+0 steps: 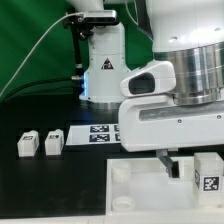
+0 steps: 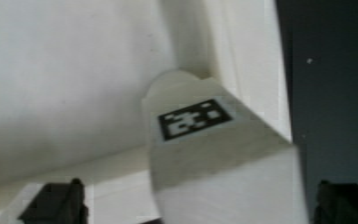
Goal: Assemble one leg
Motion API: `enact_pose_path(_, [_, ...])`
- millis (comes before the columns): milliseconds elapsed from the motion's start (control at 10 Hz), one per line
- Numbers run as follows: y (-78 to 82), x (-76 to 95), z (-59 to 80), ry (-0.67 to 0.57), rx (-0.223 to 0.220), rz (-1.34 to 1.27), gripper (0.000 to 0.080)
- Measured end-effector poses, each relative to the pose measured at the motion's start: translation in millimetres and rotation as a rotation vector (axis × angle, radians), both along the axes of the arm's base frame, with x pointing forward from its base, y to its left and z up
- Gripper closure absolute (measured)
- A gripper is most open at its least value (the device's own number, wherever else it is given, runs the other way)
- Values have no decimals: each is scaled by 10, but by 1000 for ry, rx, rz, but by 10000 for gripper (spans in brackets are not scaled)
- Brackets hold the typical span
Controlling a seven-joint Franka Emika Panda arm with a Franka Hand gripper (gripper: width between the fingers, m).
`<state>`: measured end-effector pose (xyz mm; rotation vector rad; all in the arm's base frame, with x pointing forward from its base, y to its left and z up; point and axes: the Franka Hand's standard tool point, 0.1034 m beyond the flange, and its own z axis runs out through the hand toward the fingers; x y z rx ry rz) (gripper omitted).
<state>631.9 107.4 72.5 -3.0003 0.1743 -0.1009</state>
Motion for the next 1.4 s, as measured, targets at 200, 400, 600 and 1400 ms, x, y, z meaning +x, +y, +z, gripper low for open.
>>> enact_pose_path(200, [3,-3,-8,-5,-9,17,200])
enact_pose_path(400, [0,-3,-10,-3,-7,-2,377])
enact_pose_path(600, [13,-6,-10,28,18,-234,507])
enact_pose_path(1400, [-11,-58,-29,245,142,-1482,505])
